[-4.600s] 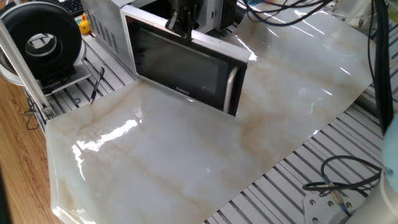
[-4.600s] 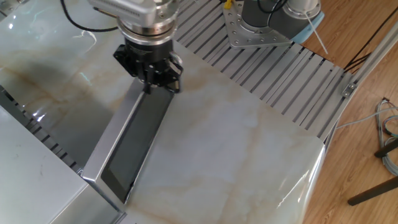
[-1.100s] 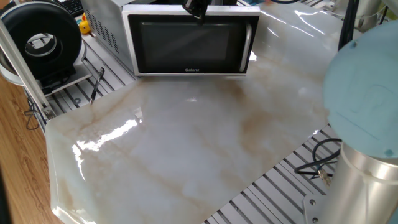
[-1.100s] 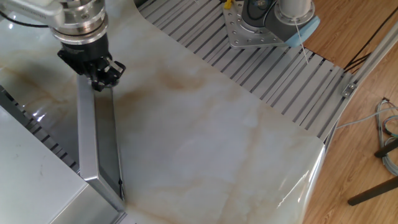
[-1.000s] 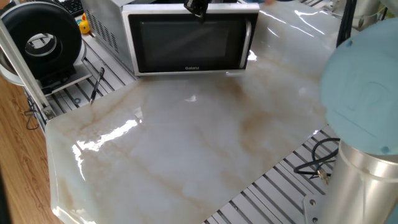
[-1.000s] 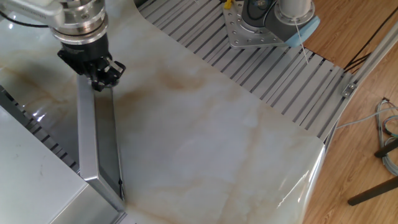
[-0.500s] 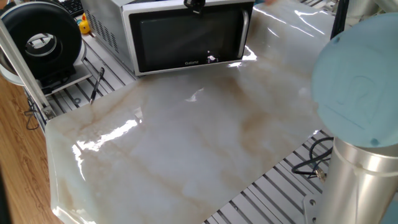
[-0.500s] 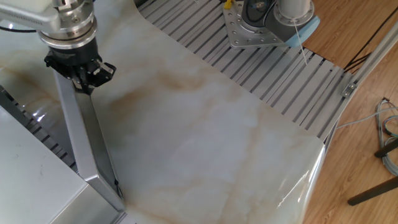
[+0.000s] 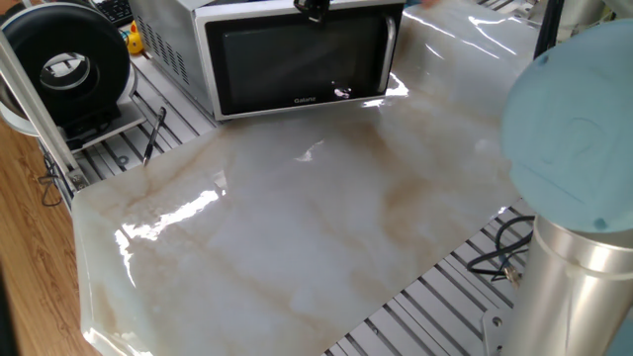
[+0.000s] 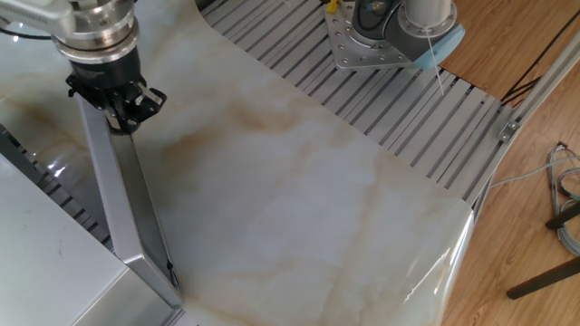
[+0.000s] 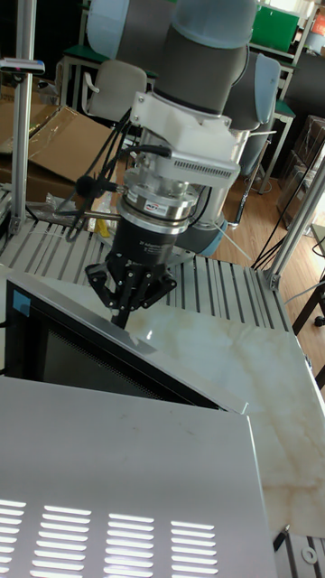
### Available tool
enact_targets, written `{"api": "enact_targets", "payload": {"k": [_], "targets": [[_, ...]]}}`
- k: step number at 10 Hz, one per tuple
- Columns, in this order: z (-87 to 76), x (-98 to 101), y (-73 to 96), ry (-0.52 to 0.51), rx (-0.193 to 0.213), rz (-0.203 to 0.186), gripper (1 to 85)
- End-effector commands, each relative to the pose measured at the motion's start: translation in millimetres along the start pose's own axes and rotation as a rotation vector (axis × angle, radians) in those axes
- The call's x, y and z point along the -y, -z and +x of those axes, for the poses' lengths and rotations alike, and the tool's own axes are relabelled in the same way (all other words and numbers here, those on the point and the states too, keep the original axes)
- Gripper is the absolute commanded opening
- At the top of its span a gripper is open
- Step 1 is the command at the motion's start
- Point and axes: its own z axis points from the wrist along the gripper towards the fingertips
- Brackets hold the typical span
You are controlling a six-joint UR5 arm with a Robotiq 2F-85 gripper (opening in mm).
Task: Close the microwave door
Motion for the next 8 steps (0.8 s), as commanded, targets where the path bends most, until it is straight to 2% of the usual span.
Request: {"api": "enact_targets", "payload": {"k": [1, 3, 6, 8], "targets": [[-4.2, 12.6, -7.1, -0.008, 0.016, -0.015, 1.3], [-13.1, 18.8, -10.4, 0.019, 0.010, 0.002, 1.3], [-32.4, 15.7, -5.7, 0.048, -0.008, 0.015, 1.3], [-34.9, 11.4, -5.1, 0.046, -0.011, 0.004, 1.3]]}}
